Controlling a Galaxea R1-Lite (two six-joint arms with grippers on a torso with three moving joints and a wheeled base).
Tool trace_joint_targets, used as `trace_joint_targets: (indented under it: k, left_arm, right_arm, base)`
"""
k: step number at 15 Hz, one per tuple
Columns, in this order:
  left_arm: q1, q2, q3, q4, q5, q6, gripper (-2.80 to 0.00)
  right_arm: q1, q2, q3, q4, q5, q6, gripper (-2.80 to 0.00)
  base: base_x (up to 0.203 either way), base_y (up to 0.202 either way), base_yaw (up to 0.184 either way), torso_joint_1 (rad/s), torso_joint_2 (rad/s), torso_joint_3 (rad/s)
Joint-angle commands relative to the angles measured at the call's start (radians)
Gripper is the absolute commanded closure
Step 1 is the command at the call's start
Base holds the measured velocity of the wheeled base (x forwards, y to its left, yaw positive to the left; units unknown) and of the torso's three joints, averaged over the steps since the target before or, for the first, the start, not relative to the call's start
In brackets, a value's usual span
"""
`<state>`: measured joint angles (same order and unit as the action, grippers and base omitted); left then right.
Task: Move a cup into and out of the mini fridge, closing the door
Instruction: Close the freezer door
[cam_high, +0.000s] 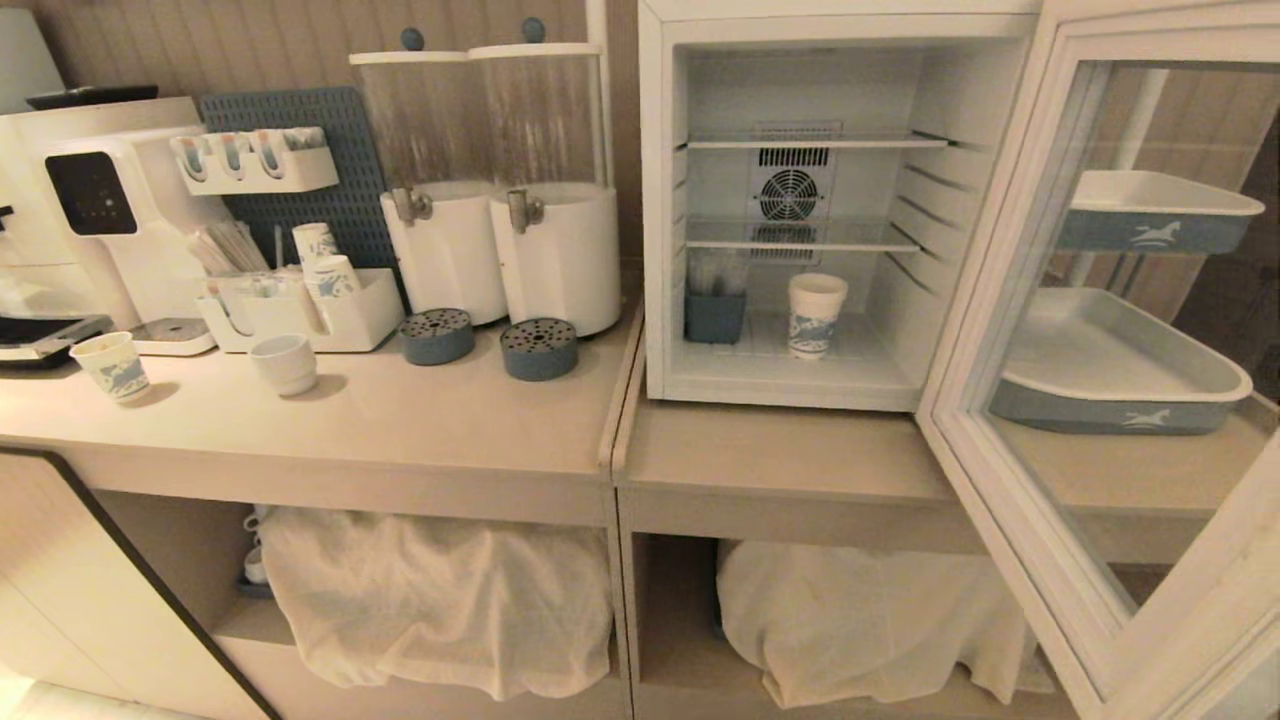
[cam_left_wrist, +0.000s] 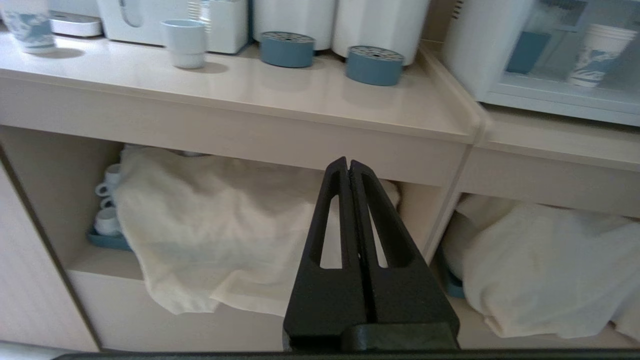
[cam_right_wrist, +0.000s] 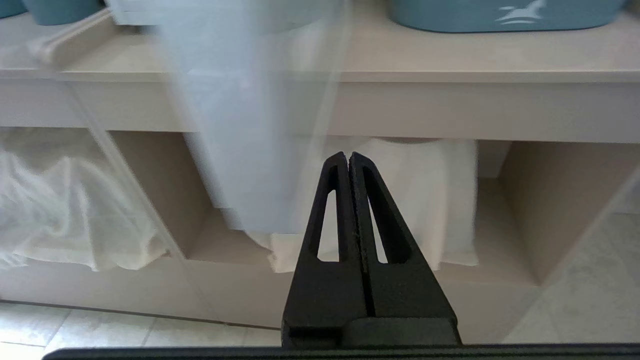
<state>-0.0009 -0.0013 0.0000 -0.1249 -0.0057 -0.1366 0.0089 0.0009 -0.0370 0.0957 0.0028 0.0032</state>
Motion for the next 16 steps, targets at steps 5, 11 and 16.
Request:
trace_joint_targets:
  k: [5, 11, 16]
  left_arm:
    - [0.0, -0.003, 0.04, -0.002, 0.001, -0.005, 0.0]
    - [-0.001, -0.003, 0.04, -0.004, 0.001, -0.005, 0.0]
    - [-0.001, -0.003, 0.04, -0.005, 0.001, -0.012, 0.0]
  right_arm:
    - [0.0, 0.001, 0.003, -0.01, -0.001, 0.003, 0.0]
    - [0.0, 0.001, 0.002, -0.011, -0.001, 0.001, 0.0]
    - [-0.001, 0.007, -0.279, 0.125, 0.092, 0.011, 0.0]
  base:
    - [0.0, -0.19, -0.001, 0.003, 0.0, 0.002]
    - [0.0, -0.072, 0.001, 0.002, 0.0, 0.001]
    - [0.0, 0.0, 0.0, 0.0, 0.0, 0.0]
